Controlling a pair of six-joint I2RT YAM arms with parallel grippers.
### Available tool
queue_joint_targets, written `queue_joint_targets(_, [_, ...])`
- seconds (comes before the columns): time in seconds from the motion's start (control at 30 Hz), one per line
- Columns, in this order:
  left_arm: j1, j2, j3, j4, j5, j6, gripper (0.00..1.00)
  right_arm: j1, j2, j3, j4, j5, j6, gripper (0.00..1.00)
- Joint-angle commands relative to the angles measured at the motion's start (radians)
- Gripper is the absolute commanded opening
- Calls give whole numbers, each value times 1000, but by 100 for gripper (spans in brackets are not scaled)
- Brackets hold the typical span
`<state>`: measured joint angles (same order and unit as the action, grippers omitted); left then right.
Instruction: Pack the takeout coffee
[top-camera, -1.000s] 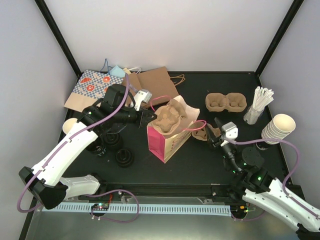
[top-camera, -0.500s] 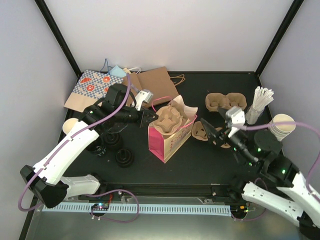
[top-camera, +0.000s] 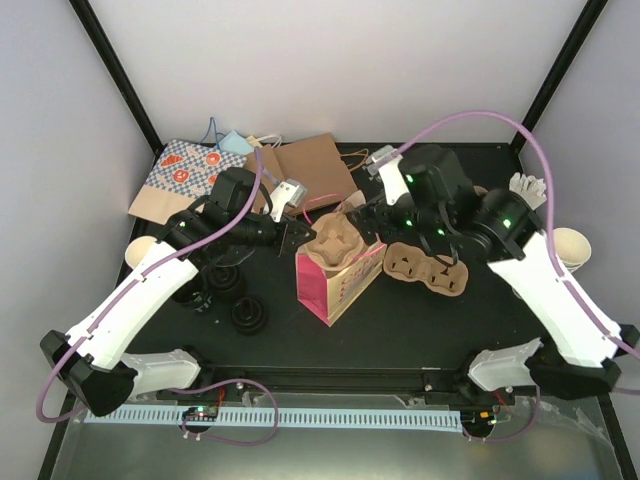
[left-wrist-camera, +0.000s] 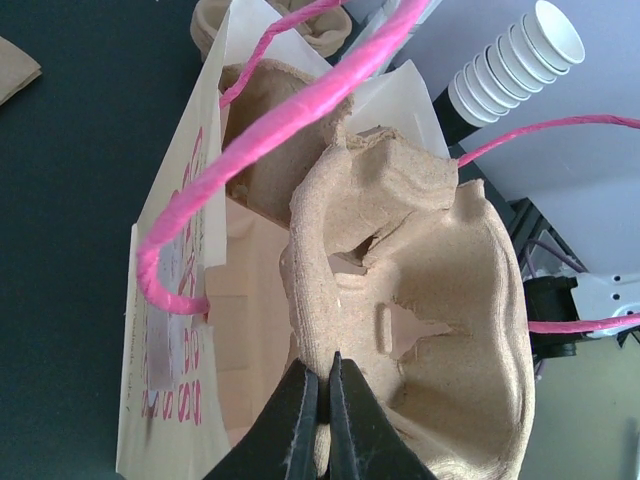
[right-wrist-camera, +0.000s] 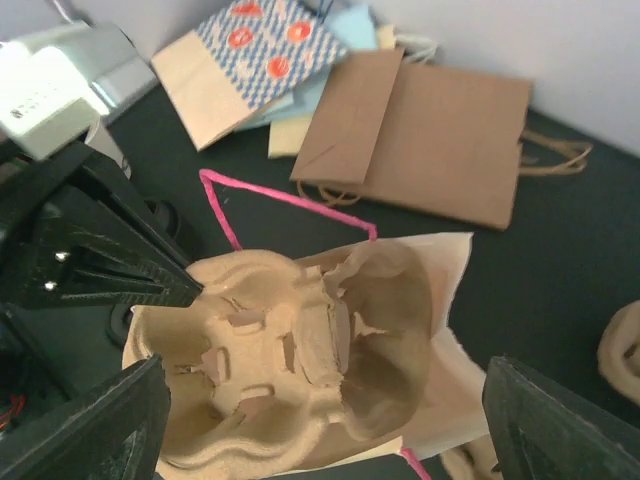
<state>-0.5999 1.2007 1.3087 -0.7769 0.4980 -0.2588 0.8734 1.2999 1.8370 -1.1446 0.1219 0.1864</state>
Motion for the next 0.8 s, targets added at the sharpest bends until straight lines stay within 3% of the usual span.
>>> queue_joint_targets(0.0, [7, 12, 39, -60, -5, 33, 2, -83, 86, 89, -142, -221, 33, 88])
queue_joint_targets(0.17, [7, 9, 57, -102, -6, 48, 1, -193, 169, 94, -138, -416, 42, 81])
queue_joint_targets(0.4, [7, -18, 75, -106, 21, 47, 1, -202, 203, 58, -133, -520, 10, 81])
queue_joint_targets(0.77, [7, -86, 103, -96, 26, 32, 1, -205, 90, -51, 37, -534, 52, 82])
